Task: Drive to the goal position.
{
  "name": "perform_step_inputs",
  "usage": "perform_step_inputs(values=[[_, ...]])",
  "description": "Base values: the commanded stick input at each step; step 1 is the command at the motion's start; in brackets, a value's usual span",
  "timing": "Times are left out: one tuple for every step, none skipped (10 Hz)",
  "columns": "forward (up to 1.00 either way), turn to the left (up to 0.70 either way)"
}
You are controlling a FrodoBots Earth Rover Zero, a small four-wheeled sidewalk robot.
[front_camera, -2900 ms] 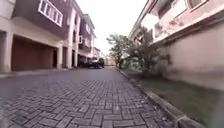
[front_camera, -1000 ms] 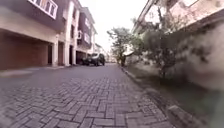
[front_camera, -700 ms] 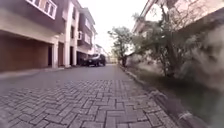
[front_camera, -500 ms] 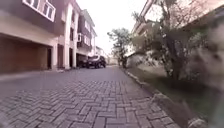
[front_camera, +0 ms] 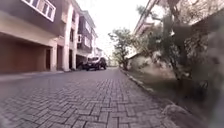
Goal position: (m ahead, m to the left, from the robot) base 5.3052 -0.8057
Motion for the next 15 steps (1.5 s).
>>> perform_step_inputs(values=[[0.7, 0.0], [0.7, 0.0], [0.7, 0.0], [0.7, 0.0], [0.7, 0.0], [0.7, 0.0], [0.7, 0.0], [0.7, 0.0], [0.7, 0.0], [0.7, 0.0], [0.7, 0.0], [0.7, 0.0], [0.7, 0.0], [0.7, 0.0], [0.7, 0.0]])
